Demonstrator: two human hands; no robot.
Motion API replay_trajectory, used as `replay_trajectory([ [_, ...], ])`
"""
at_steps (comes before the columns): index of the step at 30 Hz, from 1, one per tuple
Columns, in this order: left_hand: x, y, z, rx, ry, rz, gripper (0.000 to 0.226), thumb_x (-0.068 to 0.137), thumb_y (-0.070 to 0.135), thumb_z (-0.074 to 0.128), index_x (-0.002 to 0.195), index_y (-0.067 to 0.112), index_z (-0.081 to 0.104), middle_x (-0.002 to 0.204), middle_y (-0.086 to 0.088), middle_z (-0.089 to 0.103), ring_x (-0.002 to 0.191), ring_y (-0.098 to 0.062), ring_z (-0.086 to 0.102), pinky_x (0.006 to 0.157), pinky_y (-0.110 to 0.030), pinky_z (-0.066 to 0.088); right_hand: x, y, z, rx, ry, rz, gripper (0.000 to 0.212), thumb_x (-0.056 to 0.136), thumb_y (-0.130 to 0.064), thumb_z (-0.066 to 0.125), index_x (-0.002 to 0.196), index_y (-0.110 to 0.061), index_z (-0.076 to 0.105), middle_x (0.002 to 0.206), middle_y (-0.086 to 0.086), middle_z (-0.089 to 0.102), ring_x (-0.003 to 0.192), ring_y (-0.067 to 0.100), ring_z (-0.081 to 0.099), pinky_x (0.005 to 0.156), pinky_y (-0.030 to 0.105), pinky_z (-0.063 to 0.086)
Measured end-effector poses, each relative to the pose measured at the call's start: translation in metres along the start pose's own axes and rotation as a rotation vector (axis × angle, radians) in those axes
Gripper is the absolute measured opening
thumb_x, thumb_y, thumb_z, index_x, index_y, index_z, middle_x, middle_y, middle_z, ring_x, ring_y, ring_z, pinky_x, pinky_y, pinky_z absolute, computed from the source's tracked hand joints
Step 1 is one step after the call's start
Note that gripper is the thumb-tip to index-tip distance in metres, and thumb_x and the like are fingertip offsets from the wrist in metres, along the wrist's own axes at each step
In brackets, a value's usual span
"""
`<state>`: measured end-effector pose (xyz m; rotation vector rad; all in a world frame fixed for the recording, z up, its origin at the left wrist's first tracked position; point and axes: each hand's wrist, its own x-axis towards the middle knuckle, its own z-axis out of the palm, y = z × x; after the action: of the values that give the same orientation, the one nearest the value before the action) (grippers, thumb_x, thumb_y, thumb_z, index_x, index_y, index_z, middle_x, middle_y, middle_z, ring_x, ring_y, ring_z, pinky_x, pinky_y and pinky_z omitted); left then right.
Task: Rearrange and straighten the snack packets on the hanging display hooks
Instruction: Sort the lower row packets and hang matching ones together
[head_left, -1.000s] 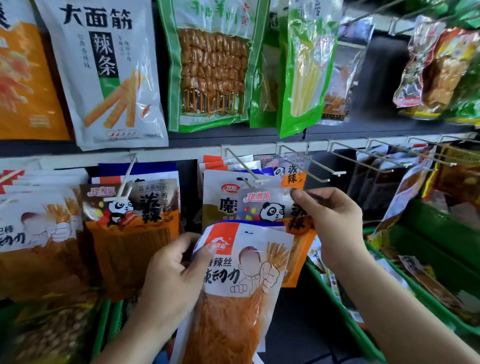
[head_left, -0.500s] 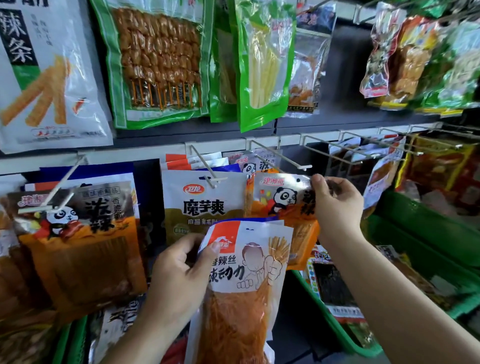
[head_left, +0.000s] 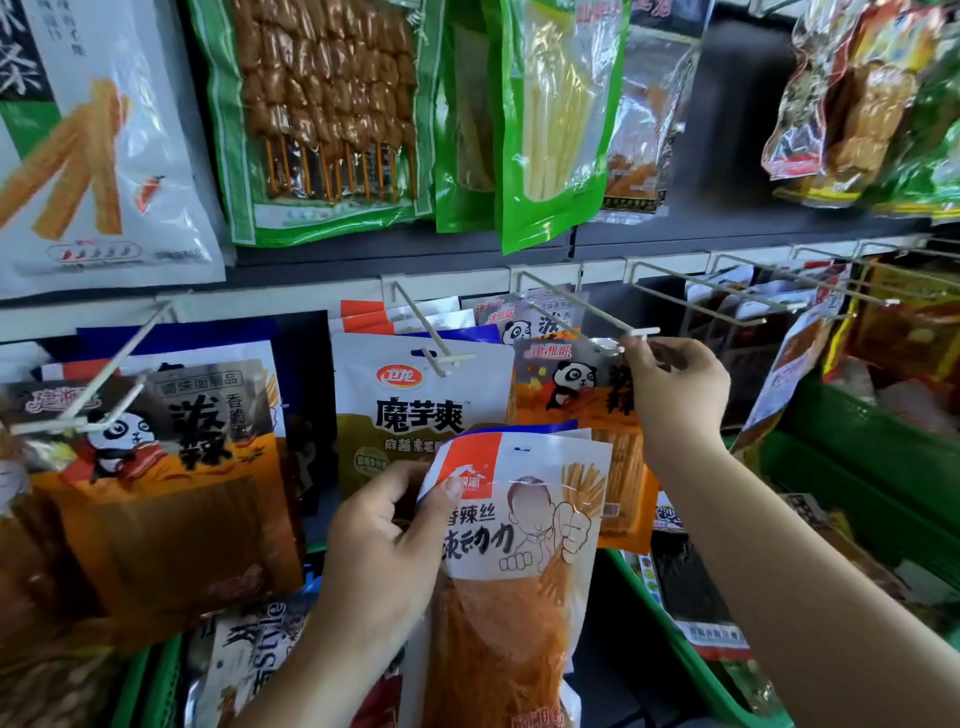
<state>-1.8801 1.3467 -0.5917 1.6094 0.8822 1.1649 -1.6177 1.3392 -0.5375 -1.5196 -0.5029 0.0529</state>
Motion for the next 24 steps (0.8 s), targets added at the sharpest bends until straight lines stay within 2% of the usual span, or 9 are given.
replay_trajectory([
  [3, 0.004, -0.003, -0.007, 0.003, 0.026, 0.01, 0.009, 0.097, 0.023, 0.068, 0.095, 0.022, 0.076, 0.084, 0.011, 0.081, 0.077, -0.004, 0.077, 0.062, -0.016, 0.058, -0.004, 0.009, -0.011, -0.172, 0.11, -0.059, 0.059, 0.077, -0.054, 0.085, 0.114, -0.018, 0.057, 0.119, 0.003, 0.052, 0.105, 0.023, 0.057, 0.09, 0.039, 0.049],
  [6, 0.007, -0.005, -0.014, 0.037, 0.043, 0.022, 0.009, 0.097, 0.022, 0.067, 0.094, 0.022, 0.076, 0.084, 0.01, 0.081, 0.077, -0.006, 0.077, 0.066, -0.023, 0.062, -0.018, 0.017, -0.025, -0.188, 0.088, -0.041, 0.052, 0.08, -0.056, 0.082, 0.093, -0.015, 0.054, 0.089, 0.001, 0.057, 0.079, 0.023, 0.055, 0.078, 0.045, 0.049],
  [9, 0.008, -0.008, -0.018, 0.03, 0.035, -0.011, 0.009, 0.098, 0.023, 0.067, 0.094, 0.023, 0.076, 0.086, 0.007, 0.081, 0.079, -0.01, 0.078, 0.071, -0.036, 0.066, -0.037, 0.021, -0.019, 0.024, -0.184, 0.106, 0.046, 0.095, -0.049, 0.069, 0.082, -0.005, 0.064, 0.066, 0.004, 0.067, 0.062, 0.025, 0.058, 0.06, 0.037, 0.048],
  [12, 0.007, -0.007, -0.025, 0.062, 0.035, 0.006, 0.009, 0.097, 0.027, 0.068, 0.095, 0.026, 0.076, 0.088, 0.011, 0.081, 0.082, -0.008, 0.077, 0.072, -0.032, 0.064, -0.045, 0.02, 0.0, 0.084, -0.474, 0.226, 0.044, 0.099, -0.056, 0.059, 0.114, -0.017, 0.074, 0.102, 0.0, 0.081, 0.093, 0.021, 0.076, 0.078, 0.038, 0.059],
  [14, 0.006, -0.005, -0.033, 0.076, 0.052, 0.027, 0.009, 0.097, 0.025, 0.068, 0.094, 0.026, 0.076, 0.086, 0.014, 0.081, 0.081, -0.004, 0.077, 0.067, -0.019, 0.06, -0.048, 0.018, 0.009, 0.091, -0.562, 0.272, 0.07, 0.086, -0.076, 0.06, 0.138, -0.028, 0.064, 0.129, -0.007, 0.073, 0.121, 0.018, 0.067, 0.105, 0.046, 0.052],
  [16, 0.004, -0.004, -0.043, 0.083, 0.063, 0.029, 0.01, 0.097, 0.024, 0.067, 0.094, 0.026, 0.076, 0.088, 0.013, 0.081, 0.082, -0.004, 0.077, 0.068, -0.019, 0.06, -0.049, 0.022, 0.013, 0.122, -0.602, 0.302, 0.096, 0.067, -0.091, 0.064, 0.144, -0.035, 0.058, 0.141, -0.009, 0.066, 0.131, 0.019, 0.06, 0.114, 0.051, 0.044],
  [18, 0.0, -0.001, -0.053, 0.087, 0.077, 0.027, 0.009, 0.097, 0.024, 0.068, 0.096, 0.025, 0.077, 0.09, 0.01, 0.081, 0.084, -0.005, 0.077, 0.073, -0.025, 0.062, -0.06, 0.016, 0.011, 0.134, -0.614, 0.274, 0.063, 0.08, -0.077, 0.067, 0.125, -0.033, 0.068, 0.128, -0.005, 0.073, 0.117, 0.018, 0.069, 0.1, 0.043, 0.054],
  [20, -0.004, 0.001, -0.064, 0.081, 0.093, 0.028, 0.009, 0.096, 0.023, 0.069, 0.098, 0.023, 0.077, 0.09, 0.009, 0.082, 0.084, -0.007, 0.077, 0.073, -0.027, 0.063, -0.074, 0.012, 0.008, 0.113, -0.561, 0.184, 0.021, 0.1, -0.045, 0.064, 0.1, -0.026, 0.074, 0.099, -0.003, 0.079, 0.085, 0.008, 0.075, 0.068, 0.02, 0.058],
  [24, -0.012, 0.005, -0.087, 0.099, 0.108, 0.031, 0.009, 0.097, 0.02, 0.068, 0.1, 0.019, 0.077, 0.089, 0.007, 0.081, 0.082, -0.005, 0.077, 0.068, -0.019, 0.061, -0.103, -0.003, 0.0, -0.044, -0.508, -0.168, 0.019, 0.102, -0.024, 0.065, 0.087, -0.016, 0.076, 0.078, -0.006, 0.076, 0.065, 0.0, 0.067, 0.053, 0.007, 0.046],
])
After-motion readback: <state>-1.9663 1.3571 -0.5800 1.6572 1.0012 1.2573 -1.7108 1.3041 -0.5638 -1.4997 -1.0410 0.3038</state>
